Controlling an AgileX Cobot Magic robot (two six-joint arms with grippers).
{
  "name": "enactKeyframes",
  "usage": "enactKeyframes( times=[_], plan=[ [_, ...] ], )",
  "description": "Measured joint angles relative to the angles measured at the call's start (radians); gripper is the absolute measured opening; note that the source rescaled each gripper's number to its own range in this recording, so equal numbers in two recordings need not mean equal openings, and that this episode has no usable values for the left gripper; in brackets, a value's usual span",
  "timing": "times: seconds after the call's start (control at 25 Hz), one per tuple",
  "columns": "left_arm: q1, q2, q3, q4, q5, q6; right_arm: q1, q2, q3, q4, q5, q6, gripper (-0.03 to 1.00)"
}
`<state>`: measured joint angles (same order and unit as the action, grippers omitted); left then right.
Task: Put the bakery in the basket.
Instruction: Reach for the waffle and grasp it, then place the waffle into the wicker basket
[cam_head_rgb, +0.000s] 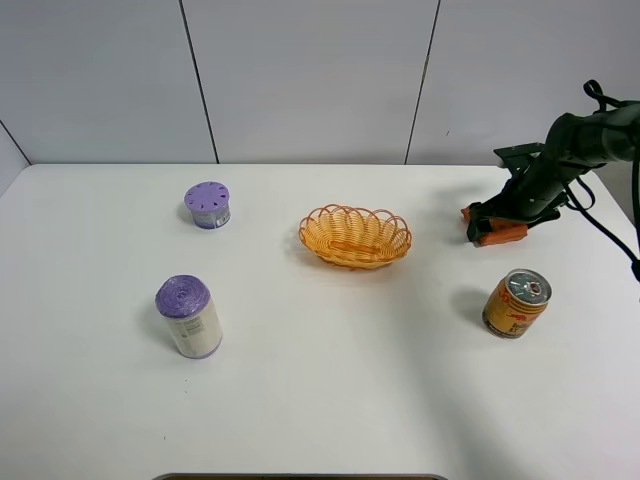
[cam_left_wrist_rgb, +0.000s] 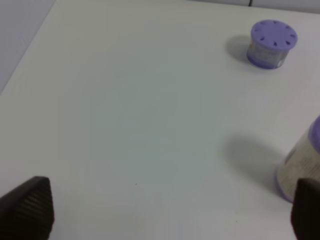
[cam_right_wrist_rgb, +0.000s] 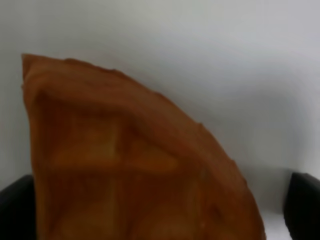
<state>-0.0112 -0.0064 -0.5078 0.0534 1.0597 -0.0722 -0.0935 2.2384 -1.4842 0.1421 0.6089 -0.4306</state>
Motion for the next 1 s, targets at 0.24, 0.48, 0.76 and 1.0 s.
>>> enactKeyframes(
  times=[0.24,0.48,0.76,1.0],
  plan=[
    [0.000,0.000,0.000,0.000,0.000,0.000,0.000,0.001,-0.001,0.003,-0.007,-0.001,0.64],
    [0.000,0.000,0.000,0.000,0.000,0.000,0.000,0.002,-0.001,0.003,-0.019,0.000,0.00],
    [0.000,0.000,0.000,0.000,0.000,0.000,0.000,0.002,-0.001,0.003,-0.033,0.000,0.00],
    [0.000,0.000,0.000,0.000,0.000,0.000,0.000,-0.004,-0.001,0.002,-0.044,0.011,0.00]
  ],
)
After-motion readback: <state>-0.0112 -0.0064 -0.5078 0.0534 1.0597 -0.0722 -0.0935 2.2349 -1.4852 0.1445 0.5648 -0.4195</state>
